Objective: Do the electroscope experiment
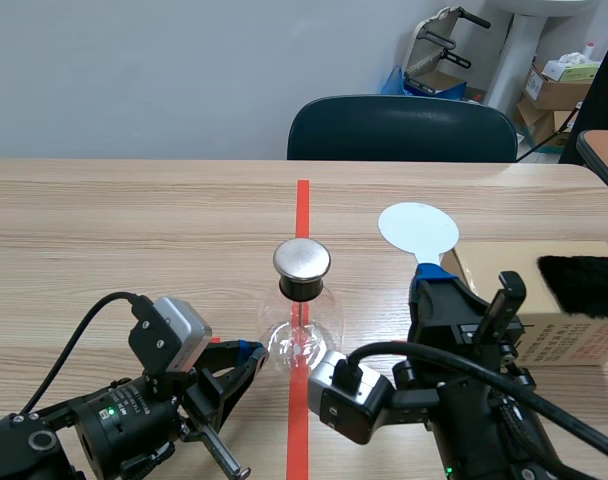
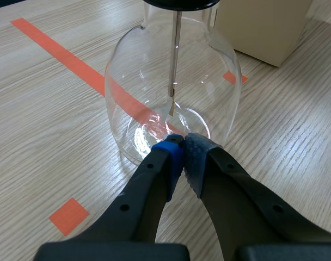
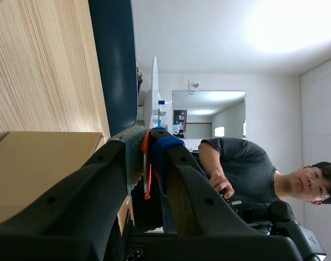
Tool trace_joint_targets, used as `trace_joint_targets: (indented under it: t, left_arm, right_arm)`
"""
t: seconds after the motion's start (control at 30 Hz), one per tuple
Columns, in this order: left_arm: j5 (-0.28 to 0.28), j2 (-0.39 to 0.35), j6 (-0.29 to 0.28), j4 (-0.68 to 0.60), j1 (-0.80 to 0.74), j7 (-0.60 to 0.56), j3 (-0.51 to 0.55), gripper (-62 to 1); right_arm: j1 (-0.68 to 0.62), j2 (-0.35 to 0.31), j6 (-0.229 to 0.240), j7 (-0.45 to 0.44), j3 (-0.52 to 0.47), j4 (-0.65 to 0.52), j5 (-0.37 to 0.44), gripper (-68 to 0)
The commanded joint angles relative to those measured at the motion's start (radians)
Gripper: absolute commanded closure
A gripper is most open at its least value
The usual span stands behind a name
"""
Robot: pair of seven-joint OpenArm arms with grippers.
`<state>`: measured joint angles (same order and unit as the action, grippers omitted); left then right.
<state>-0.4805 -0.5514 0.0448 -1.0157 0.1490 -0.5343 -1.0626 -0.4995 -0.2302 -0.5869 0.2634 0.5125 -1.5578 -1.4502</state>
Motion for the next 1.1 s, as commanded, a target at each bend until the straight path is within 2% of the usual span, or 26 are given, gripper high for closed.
trace_joint_targets:
  t: [0.0, 0.63, 1.07]
  left_arm:
    - [-0.002, 0.005, -0.002, -0.009, 0.001, -0.014, 0.005, -2.6]
    - [0.002, 0.005, -0.002, -0.009, -0.002, -0.019, 0.005, -2.6]
    - [0.006, 0.005, -0.003, -0.009, -0.002, -0.03, 0.005, -2.6]
  right_arm:
    - [0.001, -0.013, -0.011, 0.001, -0.001, -0.015, 0.0, -0.8]
    - [0.001, -0.014, -0.011, -0.004, -0.003, -0.015, -0.001, -0.8]
    - [0.001, -0.037, -0.01, -0.116, -0.003, -0.04, 0.007, -0.8]
